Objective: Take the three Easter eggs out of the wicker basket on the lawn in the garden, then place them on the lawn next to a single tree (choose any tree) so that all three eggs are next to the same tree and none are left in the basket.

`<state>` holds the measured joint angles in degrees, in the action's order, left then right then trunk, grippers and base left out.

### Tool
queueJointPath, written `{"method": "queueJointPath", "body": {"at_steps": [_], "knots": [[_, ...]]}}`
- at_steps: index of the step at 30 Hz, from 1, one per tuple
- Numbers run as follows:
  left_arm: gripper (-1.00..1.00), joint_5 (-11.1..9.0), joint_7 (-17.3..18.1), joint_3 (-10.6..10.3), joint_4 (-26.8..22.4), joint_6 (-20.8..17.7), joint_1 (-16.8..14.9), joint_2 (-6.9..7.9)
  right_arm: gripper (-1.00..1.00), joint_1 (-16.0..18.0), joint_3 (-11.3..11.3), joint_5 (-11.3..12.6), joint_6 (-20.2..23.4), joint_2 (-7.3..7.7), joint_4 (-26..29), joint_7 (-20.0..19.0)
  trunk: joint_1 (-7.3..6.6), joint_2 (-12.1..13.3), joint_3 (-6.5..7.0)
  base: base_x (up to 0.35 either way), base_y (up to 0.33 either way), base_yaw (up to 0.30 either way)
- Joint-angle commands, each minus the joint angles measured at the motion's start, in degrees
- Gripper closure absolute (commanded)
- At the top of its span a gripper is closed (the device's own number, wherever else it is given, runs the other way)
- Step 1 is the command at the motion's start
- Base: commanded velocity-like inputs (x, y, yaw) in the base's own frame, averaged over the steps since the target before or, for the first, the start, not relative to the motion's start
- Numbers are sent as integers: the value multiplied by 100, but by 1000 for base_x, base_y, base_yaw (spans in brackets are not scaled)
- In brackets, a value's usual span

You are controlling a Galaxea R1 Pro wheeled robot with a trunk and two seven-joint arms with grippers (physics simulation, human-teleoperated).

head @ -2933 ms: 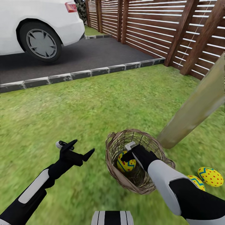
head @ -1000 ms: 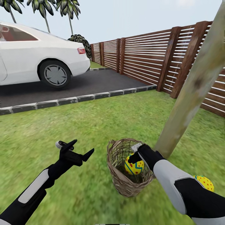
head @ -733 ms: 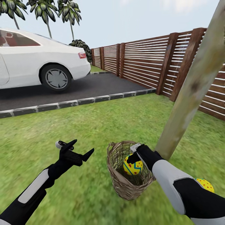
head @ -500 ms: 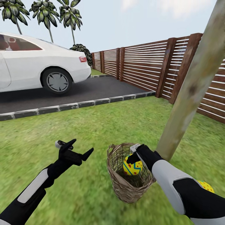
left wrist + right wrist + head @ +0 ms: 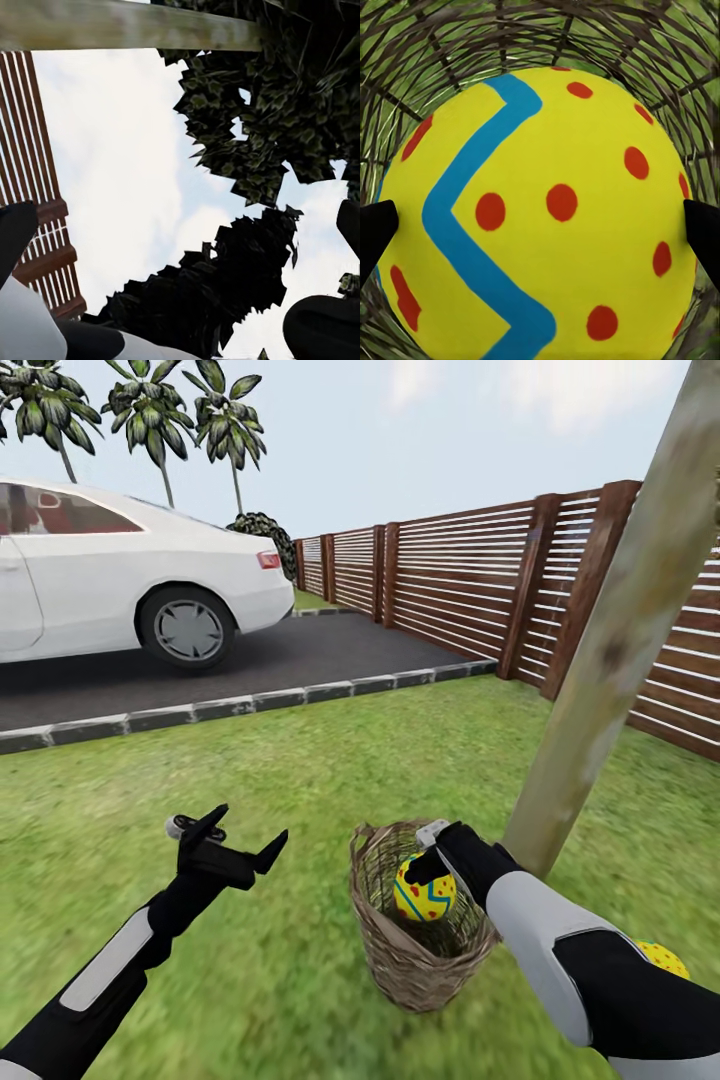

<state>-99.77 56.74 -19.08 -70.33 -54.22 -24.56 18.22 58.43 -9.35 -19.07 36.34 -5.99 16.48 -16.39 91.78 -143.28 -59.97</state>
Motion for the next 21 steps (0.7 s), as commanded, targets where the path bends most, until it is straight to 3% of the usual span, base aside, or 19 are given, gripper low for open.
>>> {"method": "queueJointPath", "body": {"at_steps": [1,5,11,16,21], "knots": [[-100,-29,53,-17,5,-19,-5,6,100,1,-8,-61,22,5,16,-44,-1,-2,-5,0,0,0],[-100,-13,88,-25,-39,-18,-5,2,100,1,-5,-63,22,6,52,-47,-11,4,84,0,0,0],[-100,-7,83,-26,-58,-25,-5,4,100,1,-13,-52,31,1,66,-57,-143,245,192,-4,0,0],[-100,-12,82,-26,-32,-26,-5,6,100,1,-14,-44,38,5,66,-65,-253,446,281,-220,0,0],[-100,-12,82,-26,2,-27,-5,6,100,1,-12,-35,40,42,75,-66,-363,646,371,-21,0,0]]}}
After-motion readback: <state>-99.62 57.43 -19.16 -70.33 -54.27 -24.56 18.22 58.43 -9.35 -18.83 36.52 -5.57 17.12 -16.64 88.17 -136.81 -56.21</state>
